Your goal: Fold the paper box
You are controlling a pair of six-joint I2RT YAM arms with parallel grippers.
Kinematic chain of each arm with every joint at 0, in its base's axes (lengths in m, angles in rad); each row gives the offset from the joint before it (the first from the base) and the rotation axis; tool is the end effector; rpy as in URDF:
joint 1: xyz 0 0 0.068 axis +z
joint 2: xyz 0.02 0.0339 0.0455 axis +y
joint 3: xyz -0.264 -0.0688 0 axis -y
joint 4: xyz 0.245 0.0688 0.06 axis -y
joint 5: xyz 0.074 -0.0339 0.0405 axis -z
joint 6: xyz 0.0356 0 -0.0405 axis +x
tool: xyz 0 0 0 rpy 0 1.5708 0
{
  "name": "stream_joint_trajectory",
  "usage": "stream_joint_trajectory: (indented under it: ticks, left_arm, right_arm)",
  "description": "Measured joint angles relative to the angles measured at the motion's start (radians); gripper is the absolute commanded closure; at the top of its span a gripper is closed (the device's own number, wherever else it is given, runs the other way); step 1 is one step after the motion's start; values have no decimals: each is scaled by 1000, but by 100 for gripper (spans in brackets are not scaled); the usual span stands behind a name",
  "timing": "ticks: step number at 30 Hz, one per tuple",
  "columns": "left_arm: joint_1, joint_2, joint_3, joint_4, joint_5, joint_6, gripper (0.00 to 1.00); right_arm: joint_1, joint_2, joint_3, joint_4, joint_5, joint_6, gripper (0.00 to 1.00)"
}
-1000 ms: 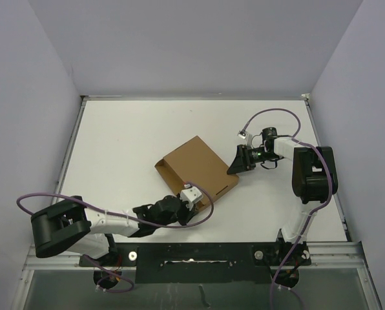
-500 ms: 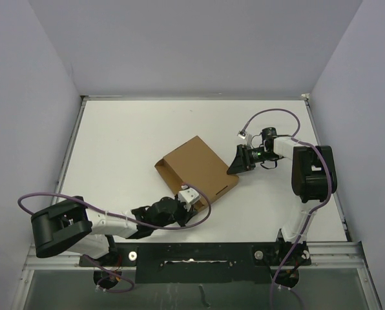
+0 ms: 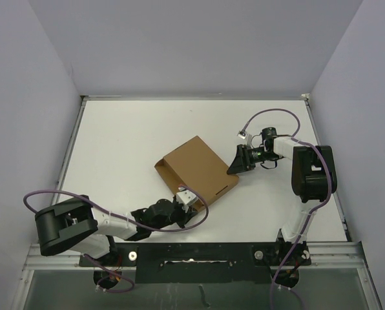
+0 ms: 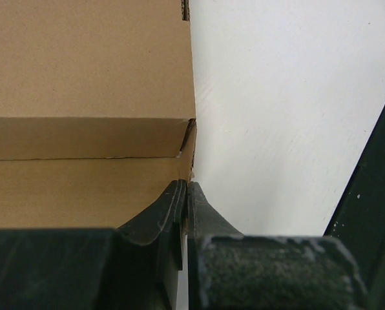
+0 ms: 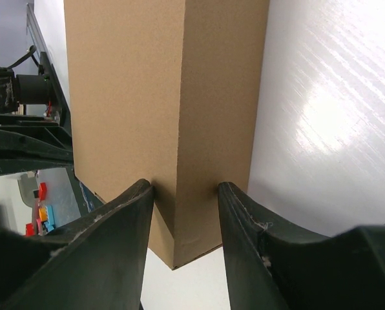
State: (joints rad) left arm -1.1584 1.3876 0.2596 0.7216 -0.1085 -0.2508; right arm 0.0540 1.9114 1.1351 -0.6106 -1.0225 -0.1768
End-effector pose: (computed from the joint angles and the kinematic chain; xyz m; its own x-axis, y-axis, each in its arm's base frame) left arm 0.0963 -0.2106 0.1342 -0.3696 0.2293 -0.9004 0.8043 0.5641 -0.1865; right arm 0.3398 0.0488 0.1425 -0.9340 -0.1423 -0.3276 -0.3538 0.4947 0.7938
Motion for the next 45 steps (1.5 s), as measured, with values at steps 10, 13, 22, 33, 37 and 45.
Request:
stream_joint_trajectory:
  ticks: [10,13,22,33,37,45]
  left_arm:
    - [2,43,-10,78,8,0,100]
    - [2,50,-16,98,8,0,100]
    - [2,74,-42,168,8,1,100]
    - [2,122,-71,275,8,21,100]
    - [2,138,-76,304,8,26,100]
    - [1,159,-85,343,8,28,100]
  right_arm:
    - [0,1,4,2,2,-1,58]
    - [0,2,6,2,2,-1,58]
    - [0,5,8,1,2,-1,58]
    - [0,11,12,-1,-3,-1,58]
    - [0,12,13,-1,-3,-1,58]
    - [0,13,14,-1,-3,-1,58]
